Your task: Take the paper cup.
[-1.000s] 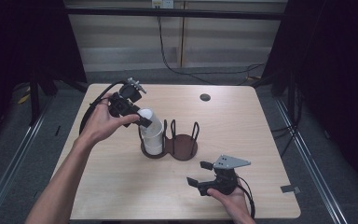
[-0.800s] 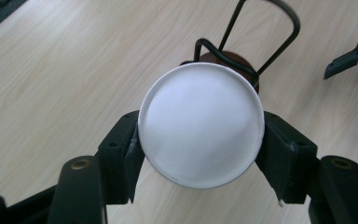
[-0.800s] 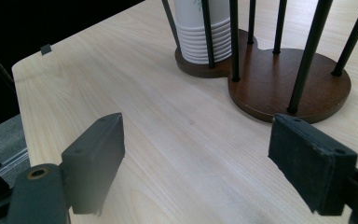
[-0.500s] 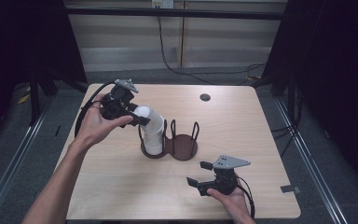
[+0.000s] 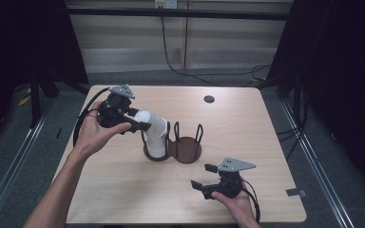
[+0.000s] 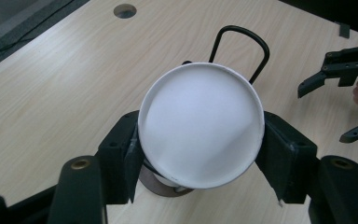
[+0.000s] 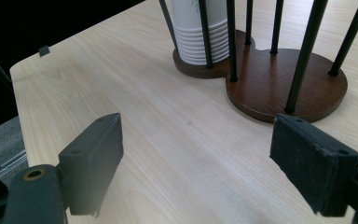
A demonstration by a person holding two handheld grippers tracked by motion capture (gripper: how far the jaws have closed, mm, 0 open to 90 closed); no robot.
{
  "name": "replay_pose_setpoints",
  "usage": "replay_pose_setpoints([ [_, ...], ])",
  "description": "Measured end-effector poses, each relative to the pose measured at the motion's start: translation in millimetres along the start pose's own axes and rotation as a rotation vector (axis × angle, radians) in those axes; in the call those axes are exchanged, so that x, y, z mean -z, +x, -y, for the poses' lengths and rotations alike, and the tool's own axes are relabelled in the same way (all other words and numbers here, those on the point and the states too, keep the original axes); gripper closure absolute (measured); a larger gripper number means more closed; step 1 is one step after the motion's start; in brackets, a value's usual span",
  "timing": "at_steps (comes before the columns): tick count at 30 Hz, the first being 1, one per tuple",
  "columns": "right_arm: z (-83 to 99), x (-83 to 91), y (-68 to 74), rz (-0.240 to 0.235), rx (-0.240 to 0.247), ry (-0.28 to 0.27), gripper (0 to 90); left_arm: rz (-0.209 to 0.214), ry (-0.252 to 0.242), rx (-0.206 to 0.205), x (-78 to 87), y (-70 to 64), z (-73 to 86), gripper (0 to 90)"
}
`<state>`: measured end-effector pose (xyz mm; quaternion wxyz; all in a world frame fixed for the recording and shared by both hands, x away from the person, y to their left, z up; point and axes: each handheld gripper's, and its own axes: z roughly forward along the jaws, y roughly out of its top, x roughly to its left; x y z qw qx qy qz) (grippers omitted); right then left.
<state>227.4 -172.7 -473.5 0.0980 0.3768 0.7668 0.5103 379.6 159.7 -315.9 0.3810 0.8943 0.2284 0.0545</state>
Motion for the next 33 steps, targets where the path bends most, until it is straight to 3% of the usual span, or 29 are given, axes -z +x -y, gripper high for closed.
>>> replay_pose_setpoints([
  [3, 0.0, 0.3, -0.3, 0.004, -0.005, 0.000, 16.4, -0.001, -0.037, -0.002, 5.3, -1.9, 5.0, 37.3],
  [10, 0.1, -0.2, -0.6, 0.005, -0.006, 0.002, 16.3, 0.006, -0.072, -0.008, 13.5, -6.8, 11.4, 37.3],
  [14, 0.0, 0.3, -1.2, 0.006, -0.006, -0.001, 16.2, 0.032, -0.096, -0.006, 20.0, -8.9, 20.5, 37.3],
  [21, -1.0, 1.0, -0.7, -0.008, -0.017, -0.015, 15.2, 0.024, -0.127, -0.009, 24.2, -13.6, 37.3, 37.2],
  [33, -7.5, 2.0, 1.2, -0.020, 0.003, -0.025, 14.5, 0.077, -0.119, -0.062, 18.3, -33.1, 55.8, 37.1],
])
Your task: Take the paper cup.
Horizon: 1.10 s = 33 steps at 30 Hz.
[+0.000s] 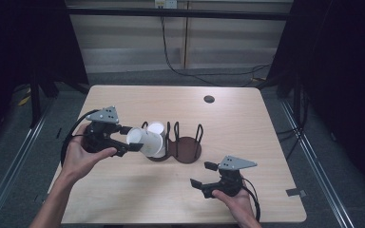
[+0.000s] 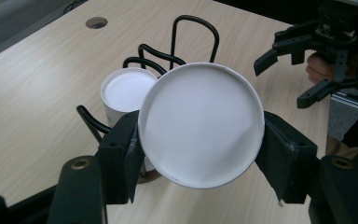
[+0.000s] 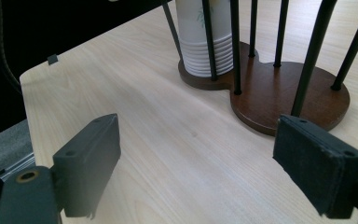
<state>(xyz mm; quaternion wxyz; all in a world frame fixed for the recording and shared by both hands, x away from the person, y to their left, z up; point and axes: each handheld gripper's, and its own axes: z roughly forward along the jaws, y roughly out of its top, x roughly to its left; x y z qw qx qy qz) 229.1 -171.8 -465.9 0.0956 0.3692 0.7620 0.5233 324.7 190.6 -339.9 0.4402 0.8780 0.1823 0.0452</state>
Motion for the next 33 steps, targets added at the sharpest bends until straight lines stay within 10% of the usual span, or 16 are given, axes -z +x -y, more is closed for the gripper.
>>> replay_pose_setpoints([
  [33, -43.0, -25.3, 24.7, -0.167, 0.120, -0.001, 13.6, 0.150, 0.093, -0.050, -52.4, -22.8, 37.0, 37.0],
])
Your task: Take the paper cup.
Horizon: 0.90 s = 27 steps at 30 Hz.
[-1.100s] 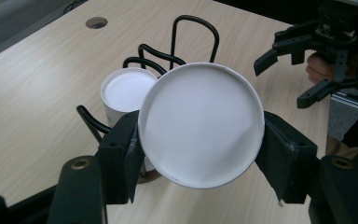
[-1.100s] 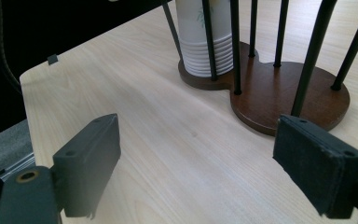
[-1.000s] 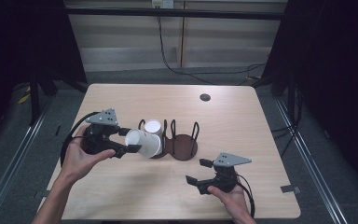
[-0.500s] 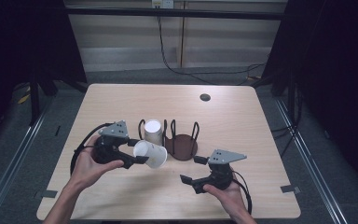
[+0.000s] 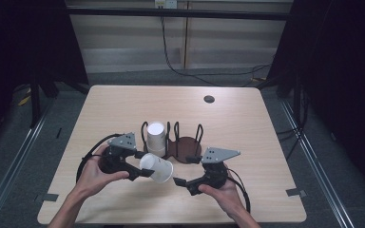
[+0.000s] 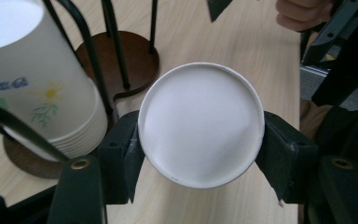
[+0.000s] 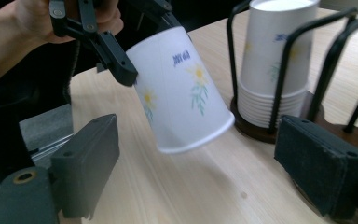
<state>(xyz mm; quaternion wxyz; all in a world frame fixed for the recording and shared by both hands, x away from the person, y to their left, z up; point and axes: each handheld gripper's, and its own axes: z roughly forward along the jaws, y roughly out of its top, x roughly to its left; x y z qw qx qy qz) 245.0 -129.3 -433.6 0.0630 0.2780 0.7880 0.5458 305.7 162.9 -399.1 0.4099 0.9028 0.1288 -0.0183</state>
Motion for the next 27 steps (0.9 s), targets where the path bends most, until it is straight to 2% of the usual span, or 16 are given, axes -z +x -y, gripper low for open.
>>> replay_pose_setpoints([
  [3, -7.7, -5.8, 1.1, -0.034, 0.015, 0.010, 13.6, 0.025, -0.004, -0.002, 0.6, -3.5, -2.4, 37.0],
  [5, -8.5, -7.3, 1.1, -0.041, 0.018, 0.008, 13.7, 0.031, -0.013, -0.005, 0.7, -5.1, -3.2, 37.1],
  [6, -8.3, -8.7, 1.3, -0.037, 0.020, -0.002, 13.6, 0.032, -0.001, -0.012, 2.3, -5.3, -3.9, 37.1],
  [8, -6.3, -12.5, 1.2, -0.033, 0.021, -0.015, 13.6, 0.039, -0.016, -0.008, 2.1, -4.7, -3.4, 37.1],
  [9, -1.9, -17.0, 0.7, -0.036, 0.019, -0.008, 13.5, 0.044, -0.018, 0.005, -0.8, -3.1, -2.3, 37.1],
  [10, 0.5, -19.1, 0.9, -0.039, 0.030, 0.014, 13.5, 0.044, -0.018, 0.005, -0.8, -3.1, -2.3, 37.1],
  [14, 7.2, -23.2, 1.0, -0.045, 0.034, 0.032, 13.6, 0.061, -0.004, 0.008, -7.8, -4.5, -2.1, 37.2],
  [17, 8.5, -27.8, 0.5, -0.065, 0.041, 0.051, 13.9, 0.083, 0.005, -0.010, -12.0, -8.3, -6.1, 37.2],
  [20, 8.4, -28.5, 0.9, -0.071, 0.046, 0.056, 14.9, 0.097, -0.003, -0.011, -12.6, -10.0, -7.9, 37.2],
  [21, 8.7, -28.7, 1.9, -0.079, 0.051, 0.057, 15.5, 0.104, 0.008, -0.024, -12.9, -11.8, -9.1, 37.2],
  [23, 8.6, -28.7, 2.7, -0.081, 0.056, 0.058, 16.1, 0.119, 0.002, -0.020, -13.1, -12.6, -9.1, 37.2],
  [27, 10.0, -30.2, 5.0, -0.092, 0.074, 0.052, 18.7, 0.119, 0.000, -0.029, -11.1, -12.4, -8.9, 37.2],
])
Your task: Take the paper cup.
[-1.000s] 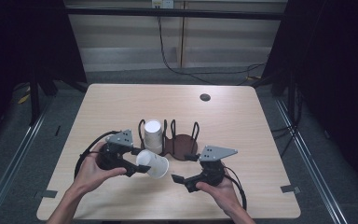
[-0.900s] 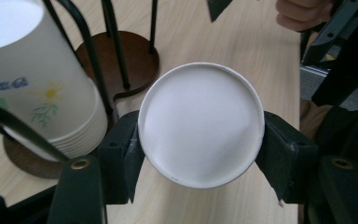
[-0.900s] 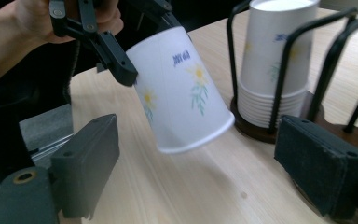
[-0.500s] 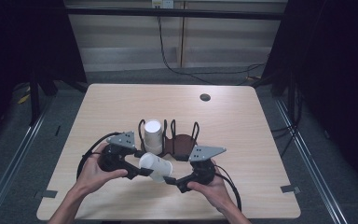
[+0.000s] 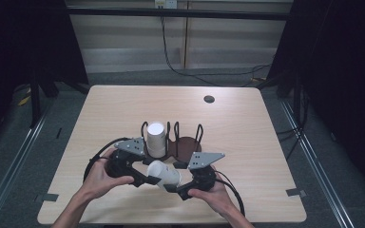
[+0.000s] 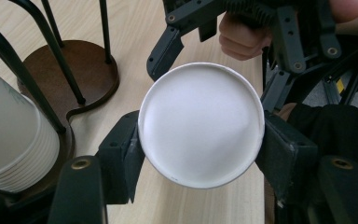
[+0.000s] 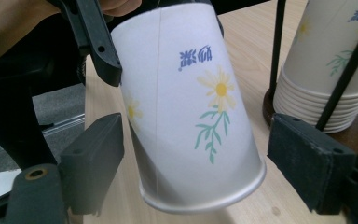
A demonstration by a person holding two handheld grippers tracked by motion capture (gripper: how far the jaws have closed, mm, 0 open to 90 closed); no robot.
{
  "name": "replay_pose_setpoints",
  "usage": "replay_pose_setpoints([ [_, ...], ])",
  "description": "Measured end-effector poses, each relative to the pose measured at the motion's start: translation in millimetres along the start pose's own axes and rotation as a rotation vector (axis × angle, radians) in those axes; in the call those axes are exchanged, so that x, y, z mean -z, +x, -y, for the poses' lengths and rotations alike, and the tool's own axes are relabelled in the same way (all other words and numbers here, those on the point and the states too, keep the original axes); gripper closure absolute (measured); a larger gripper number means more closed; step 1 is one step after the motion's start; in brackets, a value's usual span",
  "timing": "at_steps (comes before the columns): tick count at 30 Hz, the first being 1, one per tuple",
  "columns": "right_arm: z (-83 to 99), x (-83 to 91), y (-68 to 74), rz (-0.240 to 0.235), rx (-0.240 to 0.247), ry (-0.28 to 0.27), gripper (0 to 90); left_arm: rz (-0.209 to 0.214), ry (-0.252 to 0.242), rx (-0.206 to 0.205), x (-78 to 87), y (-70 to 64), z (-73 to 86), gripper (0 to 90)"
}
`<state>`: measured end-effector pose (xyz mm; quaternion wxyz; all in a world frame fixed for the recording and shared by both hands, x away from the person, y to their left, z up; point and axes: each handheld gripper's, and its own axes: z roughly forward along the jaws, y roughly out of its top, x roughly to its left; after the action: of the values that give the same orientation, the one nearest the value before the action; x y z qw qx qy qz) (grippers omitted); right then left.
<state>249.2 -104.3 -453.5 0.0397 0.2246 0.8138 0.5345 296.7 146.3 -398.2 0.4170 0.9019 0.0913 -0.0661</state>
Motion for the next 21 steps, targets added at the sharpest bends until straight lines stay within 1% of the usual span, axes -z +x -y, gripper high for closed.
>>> replay_pose_setpoints([
  [1, 0.0, 0.0, 0.0, 0.000, 0.000, 0.000, 18.7, -0.004, -0.003, 0.003, 0.6, -0.4, -0.5, 37.2],
  [2, 0.9, -1.8, 0.6, -0.012, 0.008, 0.000, 19.1, 0.002, -0.005, 0.007, 1.0, -1.0, -1.6, 37.3],
  [4, 0.9, -2.4, 1.0, -0.014, 0.013, -0.002, 19.4, 0.006, -0.007, 0.003, 0.8, -1.0, -1.8, 37.3],
  [5, 0.9, -2.8, 1.6, -0.015, 0.014, 0.000, 19.7, 0.010, -0.011, 0.009, 0.1, -1.7, -1.7, 37.3],
  [6, 1.1, -3.5, 1.9, -0.016, 0.016, 0.001, 19.7, 0.010, -0.006, 0.002, -0.3, -1.4, -1.7, 37.3],
  [8, 1.8, -5.6, 2.4, -0.024, 0.014, 0.005, 19.5, 0.025, -0.011, 0.003, -1.4, -1.3, -1.2, 37.3],
  [11, 2.4, -7.6, 3.2, -0.024, 0.020, 0.015, 19.3, 0.029, -0.008, 0.014, -4.0, -0.9, -0.7, 37.3],
  [13, 3.1, -8.2, 3.3, -0.022, 0.026, 0.022, 22.7, 0.029, -0.002, 0.012, -4.5, -0.7, -0.4, 37.3],
  [14, 3.1, -8.2, 3.3, -0.022, 0.026, 0.022, 22.7, 0.032, -0.007, 0.018, -4.2, -0.6, -0.2, 37.3],
  [15, 3.3, -8.3, 3.4, -0.017, 0.037, 0.027, 23.7, 0.036, -0.006, 0.012, -3.7, 0.2, -0.2, 37.3],
  [16, 3.3, -8.3, 3.5, -0.022, 0.037, 0.029, 24.3, 0.039, -0.005, 0.012, -3.3, 0.7, 0.0, 37.3],
  [17, 3.3, -8.4, 3.8, -0.024, 0.038, 0.032, 25.1, 0.041, -0.009, 0.019, -3.5, 0.6, 0.3, 37.3],
  [18, 3.3, -9.2, 5.3, -0.021, 0.054, 0.046, 25.9, 0.051, -0.011, 0.026, -4.5, 0.8, 1.0, 37.3],
  [21, 3.7, -10.1, 5.8, -0.027, 0.055, 0.050, 26.0, 0.052, -0.010, 0.025, -4.8, 0.7, 0.9, 37.3],
])
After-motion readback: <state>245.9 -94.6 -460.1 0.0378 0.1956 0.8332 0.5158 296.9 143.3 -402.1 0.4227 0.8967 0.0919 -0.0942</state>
